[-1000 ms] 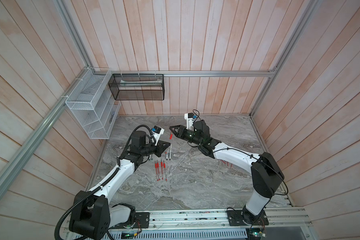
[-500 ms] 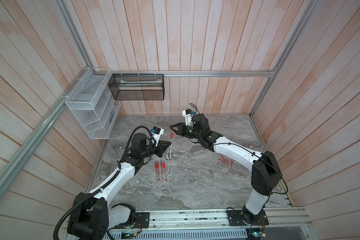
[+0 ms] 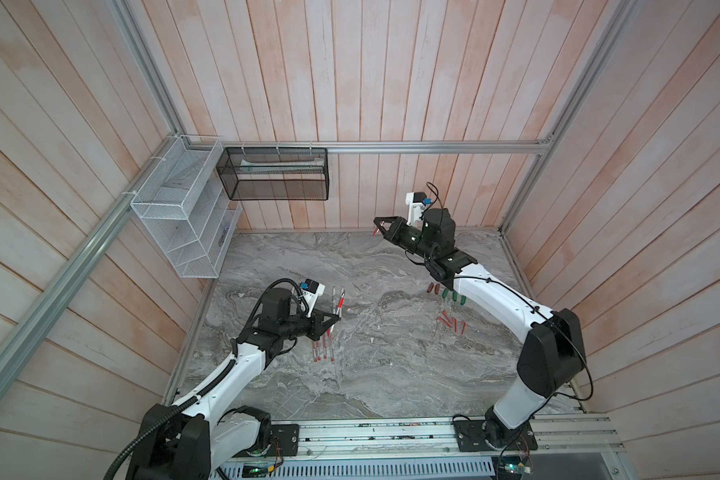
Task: Remove pen caps from pens
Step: Open the pen cap on the pen, then place the pen at the middle-left of the table, then place the pen cap to the middle-right of the table.
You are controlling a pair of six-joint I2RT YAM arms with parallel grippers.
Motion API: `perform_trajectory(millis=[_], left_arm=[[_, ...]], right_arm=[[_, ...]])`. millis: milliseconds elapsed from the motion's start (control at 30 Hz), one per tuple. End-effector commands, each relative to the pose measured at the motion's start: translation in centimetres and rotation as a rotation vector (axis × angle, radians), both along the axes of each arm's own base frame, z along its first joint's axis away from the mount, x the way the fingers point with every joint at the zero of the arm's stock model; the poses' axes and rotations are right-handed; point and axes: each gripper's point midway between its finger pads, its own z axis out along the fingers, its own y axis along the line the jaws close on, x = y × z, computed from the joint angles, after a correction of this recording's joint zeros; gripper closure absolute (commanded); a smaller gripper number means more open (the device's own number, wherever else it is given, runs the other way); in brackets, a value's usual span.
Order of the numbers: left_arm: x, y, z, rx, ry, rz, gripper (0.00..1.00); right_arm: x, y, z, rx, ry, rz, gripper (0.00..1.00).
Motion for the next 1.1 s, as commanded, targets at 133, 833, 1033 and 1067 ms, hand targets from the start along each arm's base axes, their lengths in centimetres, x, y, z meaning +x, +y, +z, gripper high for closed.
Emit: perform_trajectory(millis=[133,833,1033,1067], left_arm=[[0.5,6.9,-0.6,-0.07,0.251,0.325,1.0],[-0.6,9.0,-10.1,0.049,0.609,0.451,1.0],[-1.4,8.7,-12.3,0.124,0.657,0.443,1.0],[-1.4,8.8,-12.5,0.135,0.659,0.446,1.0]], right_arm=[[-4.2,-6.8,-5.4,-0.265,0.015,-0.096,1.0],[-10.1,-16.9,-22.5,-0.764,0.433,-0.125,1.0],[-10.1,-17.7,-24.8,-0.811,0.491,-0.107,1.0],[-10.1,-17.8,-25.2,-0.82,0.502,-0.106,1.0]])
